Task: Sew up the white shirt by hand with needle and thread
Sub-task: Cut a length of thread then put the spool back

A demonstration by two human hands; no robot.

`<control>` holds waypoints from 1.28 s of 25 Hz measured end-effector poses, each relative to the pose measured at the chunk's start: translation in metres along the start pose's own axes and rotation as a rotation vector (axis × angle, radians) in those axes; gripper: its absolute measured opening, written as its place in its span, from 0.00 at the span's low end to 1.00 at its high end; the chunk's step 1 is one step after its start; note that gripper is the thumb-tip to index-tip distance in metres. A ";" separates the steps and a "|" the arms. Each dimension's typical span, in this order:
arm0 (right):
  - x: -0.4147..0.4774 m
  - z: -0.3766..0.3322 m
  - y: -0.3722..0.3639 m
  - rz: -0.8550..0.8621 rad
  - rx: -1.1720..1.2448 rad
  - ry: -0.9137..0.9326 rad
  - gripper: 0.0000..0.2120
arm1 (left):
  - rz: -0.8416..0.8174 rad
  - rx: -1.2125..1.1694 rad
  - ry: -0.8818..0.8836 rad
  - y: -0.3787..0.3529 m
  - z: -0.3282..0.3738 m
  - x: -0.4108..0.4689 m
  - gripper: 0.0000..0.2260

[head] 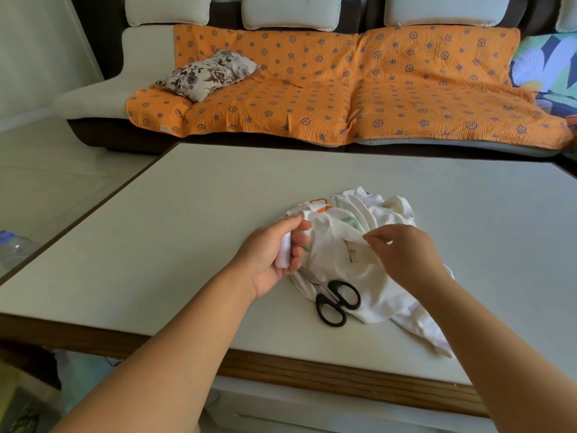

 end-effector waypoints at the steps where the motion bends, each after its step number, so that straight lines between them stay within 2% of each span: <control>1: 0.002 0.002 0.002 -0.037 -0.061 0.013 0.12 | 0.004 0.017 -0.006 0.002 -0.001 0.002 0.09; 4: 0.004 0.004 0.009 -0.029 -0.060 0.056 0.18 | 0.002 0.034 -0.019 0.005 -0.003 0.005 0.09; 6: -0.002 -0.001 0.020 0.193 0.022 0.098 0.17 | -0.009 0.024 -0.023 0.005 -0.002 0.005 0.09; 8: -0.019 -0.013 0.027 0.428 0.080 0.219 0.12 | -0.005 -0.011 -0.024 0.006 0.000 0.003 0.08; 9: -0.028 -0.020 0.023 0.425 0.050 0.286 0.10 | -0.003 -0.038 -0.023 0.007 0.001 0.002 0.09; 10: -0.036 -0.028 0.012 0.324 -0.023 0.347 0.09 | -0.007 -0.066 -0.021 0.008 0.003 0.001 0.10; 12: -0.055 -0.035 -0.025 0.000 -0.258 0.449 0.10 | -0.019 -0.102 -0.020 0.009 0.004 -0.004 0.11; 14: -0.070 -0.035 -0.052 -0.161 -0.397 0.474 0.11 | -0.031 -0.101 -0.020 0.011 0.003 -0.010 0.11; 18: -0.077 -0.036 -0.065 -0.170 -0.483 0.367 0.13 | -0.063 -0.122 -0.034 0.017 0.005 -0.025 0.12; 22: -0.078 -0.042 -0.067 -0.231 -0.475 0.308 0.19 | -0.067 -0.087 -0.048 0.028 0.006 -0.042 0.12; 25: -0.075 -0.039 -0.050 -0.284 -0.272 0.157 0.25 | -0.054 -0.080 -0.062 0.034 0.006 -0.053 0.11; 29: -0.088 -0.027 -0.030 -0.332 0.127 -0.092 0.11 | -0.050 -0.082 -0.067 0.040 0.007 -0.064 0.10; 31: -0.099 -0.018 -0.018 -0.301 0.399 -0.252 0.12 | -0.056 -0.078 -0.071 0.041 0.006 -0.070 0.10; 32: -0.108 -0.015 -0.013 -0.296 0.613 -0.341 0.13 | -0.061 -0.075 -0.071 0.042 0.006 -0.072 0.09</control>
Point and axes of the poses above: each hand's wrist, its own x-axis towards the middle knuckle, its own y-axis out of the back of the hand, z = x × y, the point moved 4 cm from there along x, towards the middle knuckle, and after that the axes turned 2 degrees about z, right-handed, at the moved point
